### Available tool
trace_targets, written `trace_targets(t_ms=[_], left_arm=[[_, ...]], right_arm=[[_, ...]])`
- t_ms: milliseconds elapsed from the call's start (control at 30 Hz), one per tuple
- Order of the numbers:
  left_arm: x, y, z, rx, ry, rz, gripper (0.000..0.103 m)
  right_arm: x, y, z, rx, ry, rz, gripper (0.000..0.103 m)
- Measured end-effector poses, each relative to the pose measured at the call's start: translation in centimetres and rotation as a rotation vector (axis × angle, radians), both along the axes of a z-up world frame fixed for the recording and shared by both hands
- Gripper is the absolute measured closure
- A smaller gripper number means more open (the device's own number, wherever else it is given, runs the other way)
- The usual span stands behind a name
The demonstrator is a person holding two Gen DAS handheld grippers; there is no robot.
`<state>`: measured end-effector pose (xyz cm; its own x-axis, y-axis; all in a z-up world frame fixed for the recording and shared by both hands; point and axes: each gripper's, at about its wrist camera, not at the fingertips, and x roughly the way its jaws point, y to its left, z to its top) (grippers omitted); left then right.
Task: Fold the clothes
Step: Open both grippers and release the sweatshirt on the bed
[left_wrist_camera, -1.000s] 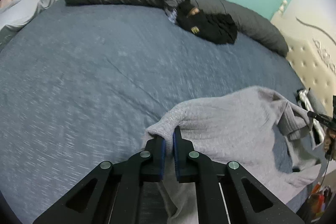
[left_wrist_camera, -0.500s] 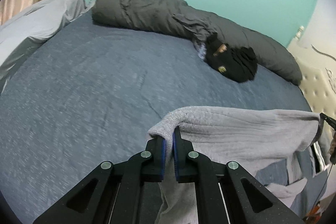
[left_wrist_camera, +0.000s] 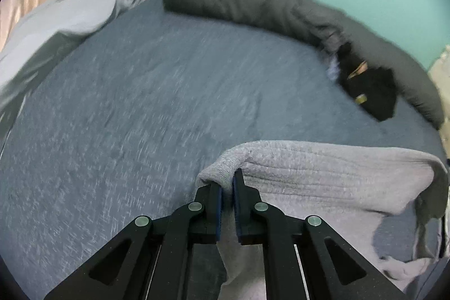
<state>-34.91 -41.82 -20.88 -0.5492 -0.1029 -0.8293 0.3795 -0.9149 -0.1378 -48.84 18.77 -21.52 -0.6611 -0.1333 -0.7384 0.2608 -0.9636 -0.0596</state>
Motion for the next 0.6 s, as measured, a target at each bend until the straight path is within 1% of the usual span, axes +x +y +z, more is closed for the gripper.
trace_targets(t_ms=[33,100,133,167,200,233,267,300,333,367,433,467,600], left_arm=[[-0.2,0.0,-0.8,0.000,-0.018,0.010,0.090],[-0.5,0.0,-2.5,-0.001,-0.053,0.029,0.088],[-0.4,0.3,-2.7,-0.011,-0.053,0.027,0.086],[-0.2,0.6,-2.9,-0.020,-0.053,0.026,0.086],[0.0,0.9,-3.1,-0.029,-0.052,0.026,0.086],[0.4,1.1,-3.0,-0.030,-0.045,0.033,0.084],[0.8,1.3,-3.0,-0.031,-0.039,0.040,0.081],[1.1,1.4,-2.8,-0.035,-0.036,0.046,0.075],[1.4,1.5,-2.7,-0.039,-0.034,0.052,0.070],[1.7,1.6,-2.7,-0.040,-0.037,0.054,0.067],[2.4,1.6,-2.6,-0.042,-0.042,0.057,0.064],[2.8,1.6,-2.5,-0.043,-0.044,0.060,0.062],[4.3,0.4,-3.0,-0.035,-0.064,0.097,0.061]], right_arm=[[0.3,0.4,-0.1,-0.014,0.002,0.008,0.086],[1.1,2.1,-0.3,-0.045,0.011,0.032,0.078],[1.6,3.0,-0.6,-0.050,0.010,0.037,0.069],[2.1,3.9,-0.8,-0.054,0.009,0.042,0.058],[2.7,5.4,-1.6,-0.068,-0.012,0.048,0.053],[3.3,6.8,-2.3,-0.073,-0.027,0.032,0.050],[3.9,8.2,-3.0,-0.077,-0.041,0.013,0.050],[4.5,9.7,-3.6,-0.081,-0.055,-0.005,0.050],[5.1,10.8,-4.0,-0.088,-0.063,-0.025,0.050],[5.7,12.1,-4.5,-0.104,-0.070,-0.045,0.047],[7.0,14.8,-5.7,-0.154,-0.096,-0.077,0.043],[7.5,15.8,-6.5,-0.164,-0.111,-0.097,0.043],[8.8,18.5,-9.4,-0.203,-0.172,-0.158,0.042]])
